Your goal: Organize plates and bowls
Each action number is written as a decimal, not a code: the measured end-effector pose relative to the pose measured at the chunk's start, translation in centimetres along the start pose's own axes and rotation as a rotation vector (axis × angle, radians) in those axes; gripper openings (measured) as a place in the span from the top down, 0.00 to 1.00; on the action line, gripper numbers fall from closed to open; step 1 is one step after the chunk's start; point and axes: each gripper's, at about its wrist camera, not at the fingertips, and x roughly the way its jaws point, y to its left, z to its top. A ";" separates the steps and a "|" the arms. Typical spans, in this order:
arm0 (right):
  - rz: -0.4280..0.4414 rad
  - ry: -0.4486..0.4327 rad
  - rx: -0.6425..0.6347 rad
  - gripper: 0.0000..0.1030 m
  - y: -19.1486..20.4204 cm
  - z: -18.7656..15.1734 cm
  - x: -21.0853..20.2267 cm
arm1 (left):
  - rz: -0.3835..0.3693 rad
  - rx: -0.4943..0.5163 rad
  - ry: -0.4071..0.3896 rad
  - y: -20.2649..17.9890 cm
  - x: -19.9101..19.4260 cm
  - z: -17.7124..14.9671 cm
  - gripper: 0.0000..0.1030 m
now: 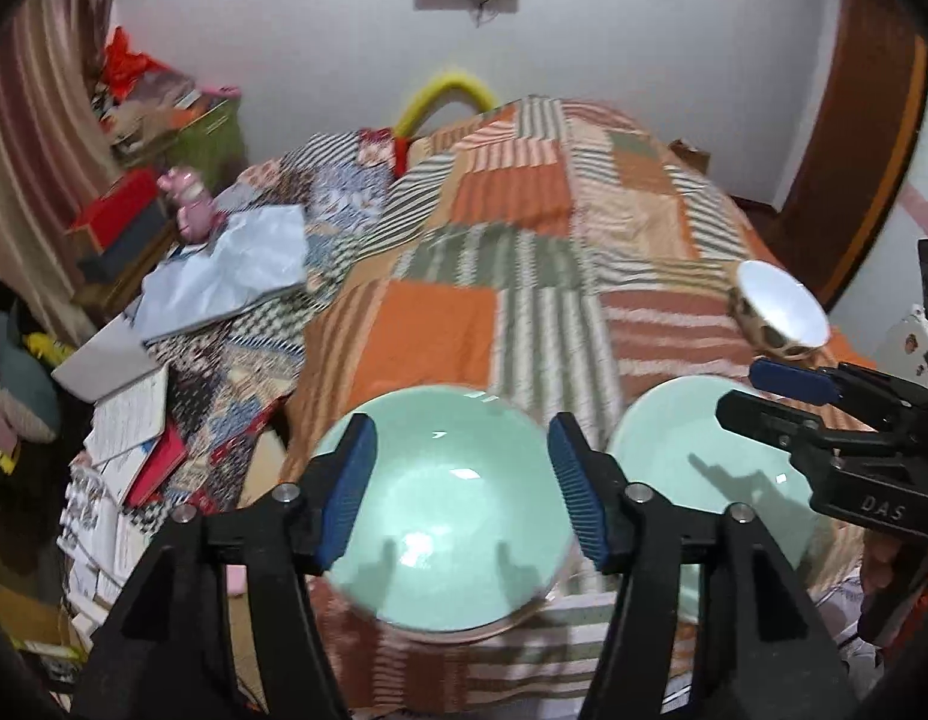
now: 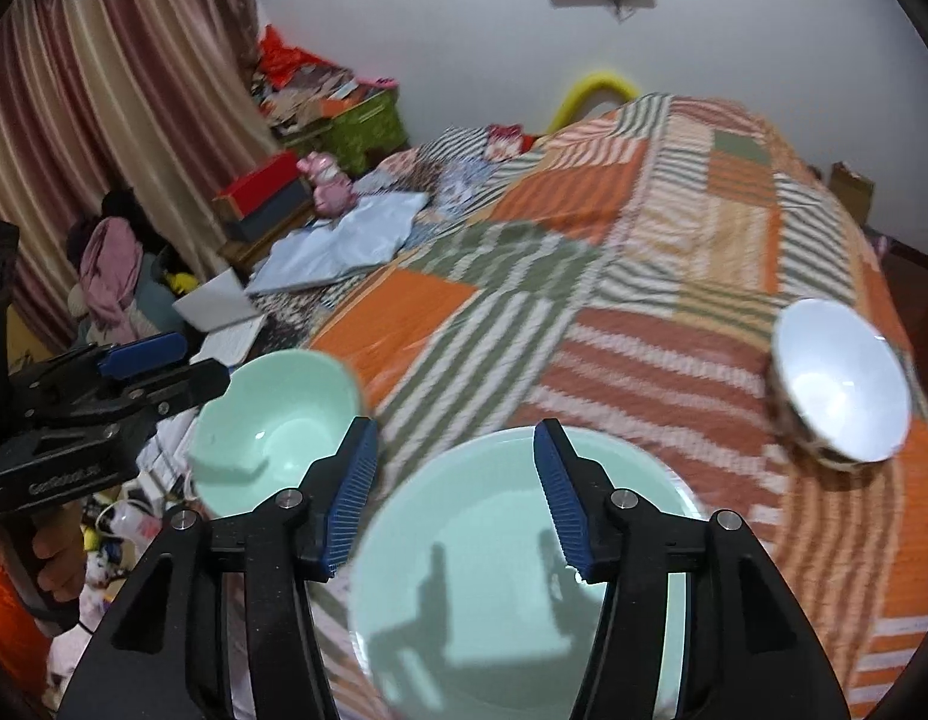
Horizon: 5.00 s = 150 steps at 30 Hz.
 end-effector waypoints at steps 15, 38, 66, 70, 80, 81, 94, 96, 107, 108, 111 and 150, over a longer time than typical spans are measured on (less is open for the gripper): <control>-0.190 -0.086 0.142 0.50 -11.7 -0.1 -5.2 | -0.126 0.079 -0.009 -10.4 3.1 4.4 0.24; -0.318 0.030 0.310 0.64 -25.6 -0.5 -1.6 | -0.242 0.186 0.118 -21.3 14.9 8.7 0.24; -0.141 0.120 0.151 0.82 -20.5 0.6 2.0 | -0.246 0.164 0.256 -21.4 21.5 7.8 0.52; -0.126 0.131 0.192 0.82 -20.8 0.5 2.6 | -0.266 0.168 0.286 -21.4 22.2 7.3 0.69; -0.135 0.124 0.217 0.82 -20.2 0.4 2.0 | -0.272 0.233 0.269 -22.8 21.6 6.4 0.74; -0.136 0.120 0.218 0.82 -20.1 0.4 1.8 | -0.275 0.229 0.267 -22.7 21.5 6.4 0.74; -0.150 0.035 0.180 0.82 -17.1 1.5 -2.3 | -0.284 0.217 0.173 -21.9 15.7 7.0 0.74; -0.148 0.021 0.174 0.82 -16.5 1.7 -3.0 | -0.285 0.215 0.157 -21.6 14.6 7.1 0.74; -0.127 -0.025 0.125 0.82 -12.2 2.2 -4.7 | -0.267 0.184 0.089 -18.4 8.7 6.3 0.74; -0.124 -0.027 0.122 0.82 -11.8 2.2 -4.7 | -0.264 0.182 0.084 -18.0 8.3 6.2 0.74; -0.112 -0.032 0.110 0.82 -10.3 2.2 -4.7 | -0.254 0.168 0.069 -16.6 7.0 5.7 0.74; 0.125 0.105 -0.009 0.82 6.3 0.7 4.8 | -0.063 -0.098 0.086 3.8 1.4 -3.2 0.74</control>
